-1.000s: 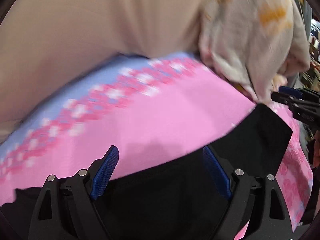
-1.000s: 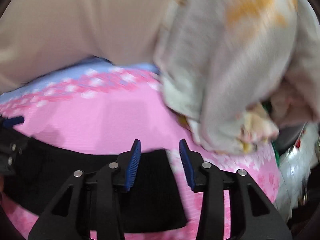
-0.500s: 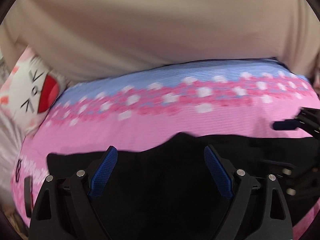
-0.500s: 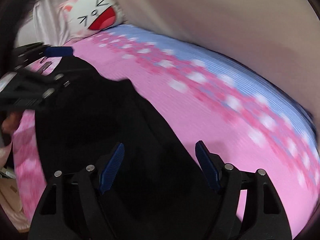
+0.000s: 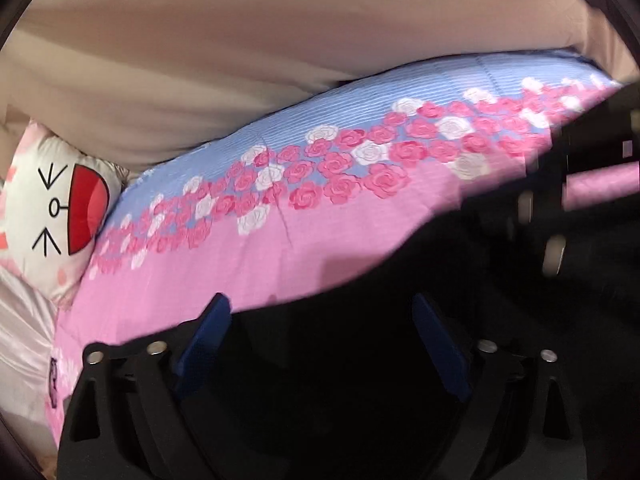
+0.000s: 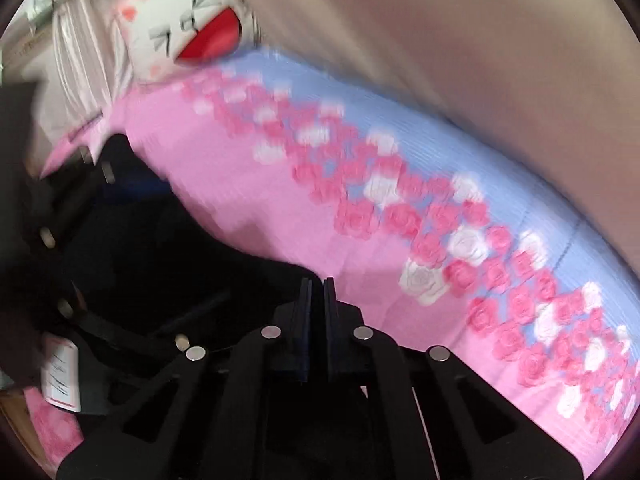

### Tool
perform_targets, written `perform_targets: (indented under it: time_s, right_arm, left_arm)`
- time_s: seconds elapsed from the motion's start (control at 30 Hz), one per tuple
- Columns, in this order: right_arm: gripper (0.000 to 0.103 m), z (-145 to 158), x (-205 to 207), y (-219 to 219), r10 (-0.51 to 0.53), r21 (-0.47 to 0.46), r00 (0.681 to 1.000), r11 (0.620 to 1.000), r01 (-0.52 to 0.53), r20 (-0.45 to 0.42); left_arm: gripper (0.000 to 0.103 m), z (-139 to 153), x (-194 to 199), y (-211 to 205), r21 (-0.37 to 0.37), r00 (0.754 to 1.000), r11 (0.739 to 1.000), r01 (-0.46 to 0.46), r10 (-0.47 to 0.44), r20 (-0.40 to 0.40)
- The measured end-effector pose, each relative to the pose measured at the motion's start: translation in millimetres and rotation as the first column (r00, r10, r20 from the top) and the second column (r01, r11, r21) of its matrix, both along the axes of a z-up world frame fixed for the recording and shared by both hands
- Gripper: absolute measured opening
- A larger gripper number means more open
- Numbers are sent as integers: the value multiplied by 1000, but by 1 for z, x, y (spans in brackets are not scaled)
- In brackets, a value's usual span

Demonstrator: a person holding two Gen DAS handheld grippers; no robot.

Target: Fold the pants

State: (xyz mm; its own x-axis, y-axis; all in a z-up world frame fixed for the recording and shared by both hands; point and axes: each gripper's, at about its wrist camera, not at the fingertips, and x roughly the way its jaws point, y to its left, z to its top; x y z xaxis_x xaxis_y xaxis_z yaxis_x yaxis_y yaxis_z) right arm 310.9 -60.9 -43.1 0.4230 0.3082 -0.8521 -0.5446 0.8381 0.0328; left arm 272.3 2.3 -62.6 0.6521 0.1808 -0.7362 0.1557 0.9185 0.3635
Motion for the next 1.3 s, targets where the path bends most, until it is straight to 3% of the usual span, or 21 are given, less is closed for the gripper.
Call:
perform_targets:
  time_s: [0.03,0.13,0.23,0.3,0.4,0.47,0.53,0.57,0.6,0.63,0.67,0.73,0.77,0.8,0.83,0.87,0.97,1.1,1.3]
  right_arm:
    - [10,-12,3,2,-5,4,1000,1000,6,-16]
    - [16,16,-15,-23,-58,59,998,997,56,28]
    - [21,68,-81,-80,-194,102,969,978,180,153]
    - [23,77,-128,-123,-287,93,946,957,276,147]
    - [23,67,-206,-189,-431,21,894,902,431,124]
    - [23,48,-257,-219,-518,18,853,855,518,58]
    - [21,17,-287,-235,-577,-53,816,815,577,14]
    - [22,9,-294,-247,-600,-42,800,799,600,14]
    - [22,9,-301,-261,-617,42,787,786,616,6]
    - [22,9,-304,-280,-670,76,742,740,669,-16]
    - [22,14,-306,-289,-703,65,712,710,701,-1]
    - [25,42,-326,-320,-759,106,645,651,751,89]
    - [36,52,-335,-338,-783,126,612,623,772,114]
    - [62,58,-343,-358,-817,128,559,575,808,142]
    - [72,62,-349,-378,-849,118,498,521,846,176]
    - [74,64,-358,-405,-878,114,434,461,880,203]
    - [74,53,-373,-469,-936,130,329,344,930,125]
    - [73,35,-387,-500,-957,205,289,284,937,7]
    - [72,4,-385,-504,-956,219,281,258,941,-84]
  left_arm:
    - [96,-4,5,0,6,1000,1000,8,-8,19]
    - [96,7,1,8,-33,999,999,31,-30,26]
    - [96,33,-21,33,-96,999,995,20,-15,51]
    - [96,46,-44,45,-91,997,996,25,-17,80]
    - [95,49,-82,38,-157,997,985,78,-74,36]
    - [96,36,-101,19,-219,990,967,132,-141,-27]
    - [96,12,-107,-1,-189,985,972,141,-156,-67]
    - [96,-3,-106,-10,-151,985,980,128,-143,-95]
    - [97,-13,-106,-17,-127,990,986,104,-115,-80]
    - [97,-10,-108,-18,-127,994,987,96,-102,-42]
    - [94,-7,-106,-23,-105,994,991,88,-94,-53]
    - [92,12,-109,-31,-140,994,986,96,-101,-32]
    - [94,20,-112,-35,-168,994,980,104,-108,-12]
    - [94,30,-117,-47,-195,991,972,132,-134,2]
    - [94,33,-122,-57,-206,988,966,153,-154,9]
    - [94,35,-124,-69,-216,984,960,179,-180,16]
    - [94,32,-134,-116,-223,963,938,265,-270,6]
    - [94,23,-147,-171,-232,928,906,353,-370,-33]
    - [94,8,-147,-211,-239,905,890,388,-417,-84]
